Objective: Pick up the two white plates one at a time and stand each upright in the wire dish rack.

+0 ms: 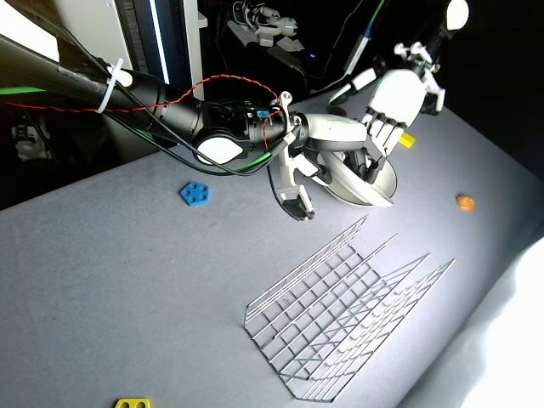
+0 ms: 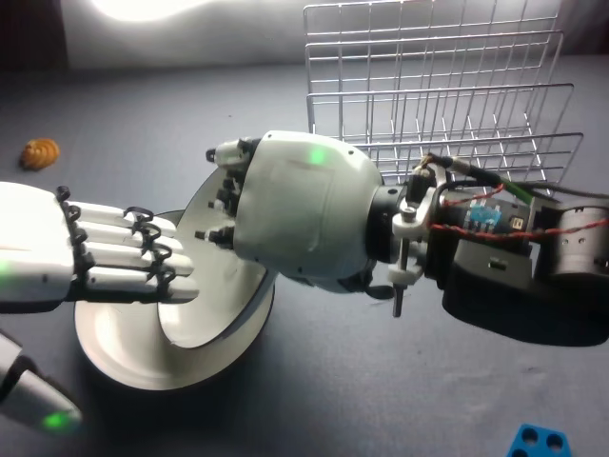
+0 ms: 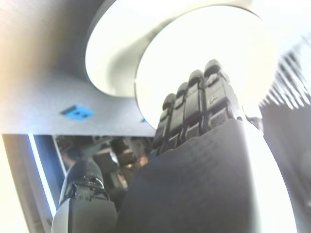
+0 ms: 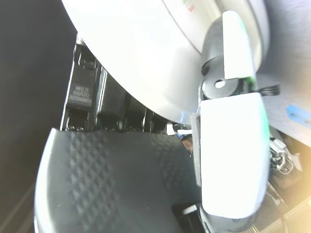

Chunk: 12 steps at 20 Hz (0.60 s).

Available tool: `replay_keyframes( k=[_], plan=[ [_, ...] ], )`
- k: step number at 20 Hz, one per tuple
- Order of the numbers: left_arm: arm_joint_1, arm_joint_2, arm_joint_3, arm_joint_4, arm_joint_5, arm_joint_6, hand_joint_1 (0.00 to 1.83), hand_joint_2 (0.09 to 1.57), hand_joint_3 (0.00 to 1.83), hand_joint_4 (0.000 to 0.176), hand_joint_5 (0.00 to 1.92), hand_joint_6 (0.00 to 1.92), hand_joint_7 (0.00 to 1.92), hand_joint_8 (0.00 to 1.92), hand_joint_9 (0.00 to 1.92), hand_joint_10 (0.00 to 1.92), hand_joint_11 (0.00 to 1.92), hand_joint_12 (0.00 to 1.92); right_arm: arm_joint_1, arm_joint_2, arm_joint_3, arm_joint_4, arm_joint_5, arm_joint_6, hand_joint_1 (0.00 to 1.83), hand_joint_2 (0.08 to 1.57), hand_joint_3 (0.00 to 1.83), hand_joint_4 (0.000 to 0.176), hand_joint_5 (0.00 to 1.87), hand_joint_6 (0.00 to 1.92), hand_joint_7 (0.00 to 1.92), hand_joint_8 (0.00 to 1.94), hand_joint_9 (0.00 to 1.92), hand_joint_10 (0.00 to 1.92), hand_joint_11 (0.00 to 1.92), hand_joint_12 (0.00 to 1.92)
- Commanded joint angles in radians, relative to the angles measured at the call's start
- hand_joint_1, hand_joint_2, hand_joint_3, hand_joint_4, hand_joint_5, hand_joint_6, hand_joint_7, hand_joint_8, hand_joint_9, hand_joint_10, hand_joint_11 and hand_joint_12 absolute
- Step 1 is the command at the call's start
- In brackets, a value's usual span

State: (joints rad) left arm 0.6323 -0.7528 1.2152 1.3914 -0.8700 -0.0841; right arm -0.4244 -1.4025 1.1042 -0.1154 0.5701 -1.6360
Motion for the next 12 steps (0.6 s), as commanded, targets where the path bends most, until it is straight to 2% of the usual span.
replay_keyframes(
  k=[1,4,9,12],
  plan=[
    [-0.015,0.019,-0.006,-0.044,-0.045,-0.011,0.00,1.06,0.00,0.000,0.00,0.00,0.00,0.00,0.00,0.00,0.00,0.00,0.019,0.004,-0.009,-0.006,0.136,-0.006,1.21,1.13,0.00,0.025,0.97,1.05,0.95,0.99,1.16,0.01,0.60,1.12],
    [-0.025,0.074,-0.032,-0.043,-0.037,-0.063,0.00,1.05,0.00,0.000,0.00,0.00,0.00,0.00,0.00,0.00,0.00,0.00,0.035,0.013,-0.023,-0.005,0.152,-0.005,1.21,1.13,0.00,0.026,0.96,1.06,0.95,0.99,1.15,0.00,0.59,1.10],
    [-0.015,0.154,-0.063,-0.043,-0.042,-0.099,0.00,1.05,0.00,0.000,0.00,0.00,0.00,0.00,0.00,0.00,0.00,0.00,0.068,0.036,-0.065,0.025,0.158,-0.005,1.21,1.13,0.00,0.019,0.96,1.08,0.96,0.96,1.16,0.00,0.62,1.06],
    [0.000,0.191,-0.069,-0.043,-0.043,-0.114,0.00,1.04,0.00,0.000,0.00,0.00,0.00,0.00,0.00,0.00,0.00,0.00,0.094,0.057,-0.093,0.053,0.158,-0.005,1.21,1.13,0.00,0.025,0.94,1.10,0.99,0.92,1.17,0.01,0.68,1.04]
  ],
)
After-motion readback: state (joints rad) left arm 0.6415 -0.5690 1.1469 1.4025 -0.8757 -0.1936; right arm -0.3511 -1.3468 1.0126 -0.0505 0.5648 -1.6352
